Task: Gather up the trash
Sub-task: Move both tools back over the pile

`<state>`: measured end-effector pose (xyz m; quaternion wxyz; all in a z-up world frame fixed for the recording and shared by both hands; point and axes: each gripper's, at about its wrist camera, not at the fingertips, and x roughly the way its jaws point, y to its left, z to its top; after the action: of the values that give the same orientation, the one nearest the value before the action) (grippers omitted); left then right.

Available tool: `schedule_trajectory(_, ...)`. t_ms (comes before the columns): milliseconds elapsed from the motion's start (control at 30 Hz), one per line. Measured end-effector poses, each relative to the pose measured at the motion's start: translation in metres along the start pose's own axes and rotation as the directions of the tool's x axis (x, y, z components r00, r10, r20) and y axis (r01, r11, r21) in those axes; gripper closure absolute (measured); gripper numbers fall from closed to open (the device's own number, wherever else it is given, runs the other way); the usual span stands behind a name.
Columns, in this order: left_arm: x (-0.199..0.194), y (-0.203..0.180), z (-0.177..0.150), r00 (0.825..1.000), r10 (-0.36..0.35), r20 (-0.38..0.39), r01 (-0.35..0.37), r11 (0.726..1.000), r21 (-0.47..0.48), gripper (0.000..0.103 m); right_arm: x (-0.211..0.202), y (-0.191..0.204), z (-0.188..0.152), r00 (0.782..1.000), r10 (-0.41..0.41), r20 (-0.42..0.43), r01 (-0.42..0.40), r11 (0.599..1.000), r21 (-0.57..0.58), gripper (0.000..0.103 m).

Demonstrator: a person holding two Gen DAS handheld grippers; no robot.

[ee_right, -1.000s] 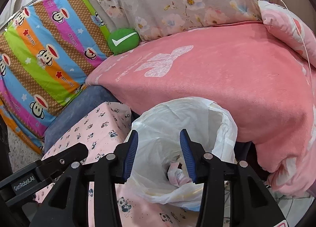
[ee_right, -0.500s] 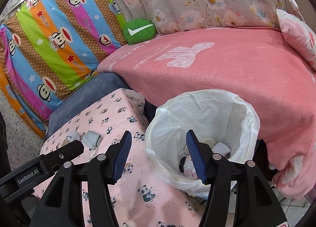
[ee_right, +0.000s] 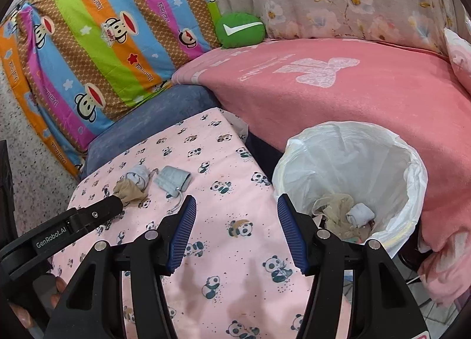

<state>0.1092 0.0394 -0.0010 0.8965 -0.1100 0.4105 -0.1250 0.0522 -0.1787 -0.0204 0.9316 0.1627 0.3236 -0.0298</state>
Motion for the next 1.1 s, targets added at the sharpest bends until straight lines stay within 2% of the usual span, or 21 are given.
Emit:
schedule_trajectory(567,-0.005,0.088,-0.001,0.997,0.072,0.001,-0.072,0.988,-0.134,0.035,0.028,0.076,-0.021,0.996,0.035,-0.082,-0.045,0.992,-0.116,0.047)
schedule_trajectory(700,-0.003,0.115,-0.001,0.995,0.105,0.001,-0.103,0.981,-0.167,0.029,0.039,0.093,-0.025,0.994,0.042,-0.102,-0.057,0.987,-0.148,0.047)
schedule_trajectory(900,0.004,0.149,0.004,0.988,0.154,-0.002,-0.152,0.972,-0.18,0.028,0.065,0.122,-0.027,0.989,0.059,-0.136,-0.082,0.981,-0.174,0.047)
schedule_trajectory(1100,0.02,0.174,0.019,0.989,0.148,-0.009,-0.147,0.969,-0.199,0.028,0.099,0.154,-0.021,0.985,0.078,-0.154,-0.109,0.973,-0.204,0.047)
